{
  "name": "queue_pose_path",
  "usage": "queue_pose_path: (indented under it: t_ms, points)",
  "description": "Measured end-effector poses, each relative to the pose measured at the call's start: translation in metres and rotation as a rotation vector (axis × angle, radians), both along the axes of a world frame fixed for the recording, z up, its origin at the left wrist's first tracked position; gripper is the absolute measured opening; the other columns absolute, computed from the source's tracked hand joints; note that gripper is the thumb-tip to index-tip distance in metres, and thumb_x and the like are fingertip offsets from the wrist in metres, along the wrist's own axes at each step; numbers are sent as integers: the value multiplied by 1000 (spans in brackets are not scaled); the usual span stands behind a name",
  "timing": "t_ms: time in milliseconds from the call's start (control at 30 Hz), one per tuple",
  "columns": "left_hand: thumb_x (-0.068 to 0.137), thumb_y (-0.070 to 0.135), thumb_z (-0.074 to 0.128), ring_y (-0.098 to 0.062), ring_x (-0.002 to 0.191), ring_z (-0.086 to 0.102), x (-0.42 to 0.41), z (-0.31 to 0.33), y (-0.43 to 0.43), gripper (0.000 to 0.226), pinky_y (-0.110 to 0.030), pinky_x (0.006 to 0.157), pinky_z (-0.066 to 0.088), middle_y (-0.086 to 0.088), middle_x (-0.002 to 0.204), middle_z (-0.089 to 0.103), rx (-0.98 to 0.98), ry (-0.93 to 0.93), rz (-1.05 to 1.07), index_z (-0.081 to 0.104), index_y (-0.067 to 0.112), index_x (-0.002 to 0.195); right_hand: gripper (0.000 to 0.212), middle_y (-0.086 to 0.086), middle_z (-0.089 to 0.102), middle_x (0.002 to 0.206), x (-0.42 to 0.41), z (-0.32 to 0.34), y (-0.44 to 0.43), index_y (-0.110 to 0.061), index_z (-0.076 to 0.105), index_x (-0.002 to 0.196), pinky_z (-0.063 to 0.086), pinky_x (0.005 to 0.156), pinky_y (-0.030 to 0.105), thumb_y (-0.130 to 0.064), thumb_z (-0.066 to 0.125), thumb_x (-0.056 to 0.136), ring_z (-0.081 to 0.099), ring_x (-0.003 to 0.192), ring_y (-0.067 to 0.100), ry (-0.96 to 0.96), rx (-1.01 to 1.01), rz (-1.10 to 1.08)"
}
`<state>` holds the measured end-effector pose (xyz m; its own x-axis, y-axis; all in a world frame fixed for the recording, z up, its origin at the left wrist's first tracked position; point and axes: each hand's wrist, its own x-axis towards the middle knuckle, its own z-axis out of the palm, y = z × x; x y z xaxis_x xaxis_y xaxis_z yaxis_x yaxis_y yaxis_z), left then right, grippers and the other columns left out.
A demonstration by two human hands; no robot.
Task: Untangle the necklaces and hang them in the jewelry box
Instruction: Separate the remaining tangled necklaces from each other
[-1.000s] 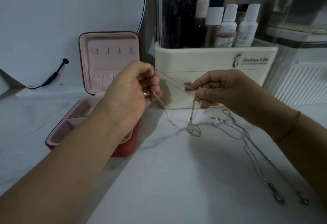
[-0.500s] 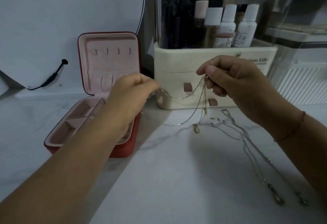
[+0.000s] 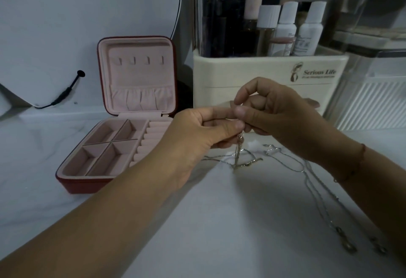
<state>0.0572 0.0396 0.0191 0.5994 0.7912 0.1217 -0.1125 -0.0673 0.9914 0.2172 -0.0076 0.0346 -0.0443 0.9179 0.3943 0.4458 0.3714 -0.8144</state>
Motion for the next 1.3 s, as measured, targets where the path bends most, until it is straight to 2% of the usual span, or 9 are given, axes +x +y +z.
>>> queue_pose_path:
  t_ms: [133, 267, 500, 667, 867, 967, 1100, 1233, 1300]
  points:
    - [75, 1, 71, -14, 66, 69, 4, -2, -4, 22, -19, 65, 55, -8, 77, 74, 184, -13, 65, 70, 7, 95, 35, 10, 56, 53, -3, -1, 1, -4, 52, 89, 37, 46, 11, -33, 63, 71, 51, 47, 5, -11, 32, -45]
    - [75, -1, 72, -20, 69, 70, 5, -4, -3, 20, -18, 65, 53, -11, 79, 74, 308, -26, 90, 69, 2, 95, 38, 1, 53, 47, -3, 1, 1, -3, 51, 85, 37, 44, 12, -31, 67, 65, 49, 44, 6, 98, 5, -41]
    - [87, 16, 59, -11, 73, 67, 1, 0, 8, 15, -27, 81, 54, -1, 76, 71, 81, -84, 91, 68, 5, 92, 4, 7, 63, 66, 4, 1, 1, -5, 58, 89, 38, 50, 18, -5, 61, 86, 45, 53, 12, 155, -55, -40]
    - [94, 19, 52, -14, 81, 66, 0, -2, 15, 19, -30, 84, 53, -3, 81, 70, 99, -57, 137, 67, 10, 87, 14, 8, 71, 79, 3, 1, 0, -12, 66, 95, 53, 64, 20, -4, 65, 84, 64, 70, 23, -22, 38, -130]
    - [96, 23, 48, -14, 74, 64, 4, -2, 15, 30, -28, 75, 53, 0, 69, 67, -65, -113, 90, 64, 13, 72, 12, 9, 72, 82, 1, 2, -3, -14, 70, 90, 57, 78, 33, -8, 71, 80, 67, 79, 28, -60, 51, -178]
    - [90, 37, 51, -15, 76, 61, 3, -2, 16, 36, -27, 77, 54, 4, 65, 63, -57, -75, 14, 61, 20, 59, 8, 14, 71, 84, -2, 1, -2, -13, 68, 85, 55, 74, 28, -7, 70, 80, 64, 72, 26, 21, -9, -154]
    - [75, 52, 54, -8, 74, 61, 1, -1, 16, 40, -27, 81, 51, 8, 65, 61, 27, -25, -59, 54, 24, 46, 10, 6, 65, 68, 3, 4, -1, -11, 61, 80, 42, 52, 11, -1, 63, 83, 54, 58, 8, 188, -82, -149]
    - [92, 31, 51, -8, 71, 61, 0, 1, 21, 44, -28, 77, 50, 6, 65, 61, -34, -103, 6, 55, 23, 49, 10, 11, 65, 74, 8, 8, -1, -8, 55, 78, 45, 50, 14, 0, 61, 80, 59, 61, 10, 476, -151, -45]
    - [93, 24, 49, -10, 71, 63, 0, 2, 22, 42, -29, 77, 48, 3, 68, 63, -105, -156, 39, 53, 21, 51, 11, 15, 67, 83, 9, 7, -1, -9, 56, 74, 52, 60, 17, -3, 66, 75, 65, 71, 14, 541, -188, 42]
